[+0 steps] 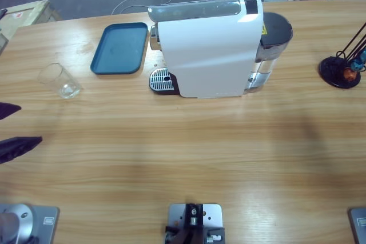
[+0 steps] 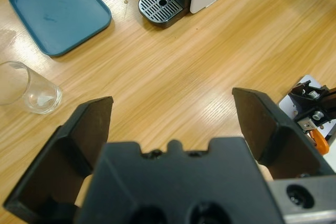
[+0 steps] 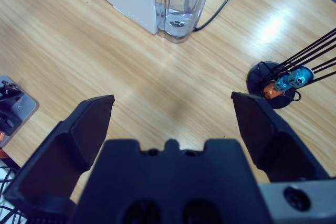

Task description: Pour coffee

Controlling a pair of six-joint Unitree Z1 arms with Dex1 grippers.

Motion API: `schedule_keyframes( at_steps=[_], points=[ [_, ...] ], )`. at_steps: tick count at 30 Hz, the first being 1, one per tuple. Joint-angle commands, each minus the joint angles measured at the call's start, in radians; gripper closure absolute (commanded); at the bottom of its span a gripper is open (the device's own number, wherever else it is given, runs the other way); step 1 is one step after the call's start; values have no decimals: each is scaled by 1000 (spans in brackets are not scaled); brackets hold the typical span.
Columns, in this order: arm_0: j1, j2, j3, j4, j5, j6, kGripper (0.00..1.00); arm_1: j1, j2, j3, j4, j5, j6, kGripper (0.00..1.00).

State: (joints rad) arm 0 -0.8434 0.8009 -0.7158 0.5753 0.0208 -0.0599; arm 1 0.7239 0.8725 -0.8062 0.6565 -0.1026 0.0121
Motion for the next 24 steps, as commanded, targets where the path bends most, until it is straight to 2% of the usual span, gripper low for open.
schedule_keyframes(
  at_steps=[1, 6, 8, 12, 15, 17, 19, 21, 24],
  points=[
    [10, 42, -2, 21, -2, 10, 13, 12, 10, 19, -6, 7, -12, 0],
    [10, 65, -15, -8, 11, -7, 13, 12, 7, 19, -6, 7, -12, 0],
    [10, 155, -145, 34, -4, -62, 13, 12, 11, 19, -7, 5, -11, 0],
    [50, 458, -454, 95, -55, -116, 13, 12, 13, 18, -8, 1, -7, 0],
    [154, 646, -603, 78, -225, -284, 0, 12, 13, 18, -8, 1, -6, 0],
    [223, 745, -621, 18, -366, -385, 13, 12, 14, 18, -8, 1, -6, 0],
    [275, 818, -621, -41, -426, -465, 13, 12, 14, 18, -8, 1, -6, 0],
    [283, 880, -630, -107, -441, -503, 22, 12, 14, 18, -7, 1, -6, 0],
    [282, 961, -670, -122, -506, -551, 31, 12, 12, 18, -6, 1, -6, 0]
  ],
)
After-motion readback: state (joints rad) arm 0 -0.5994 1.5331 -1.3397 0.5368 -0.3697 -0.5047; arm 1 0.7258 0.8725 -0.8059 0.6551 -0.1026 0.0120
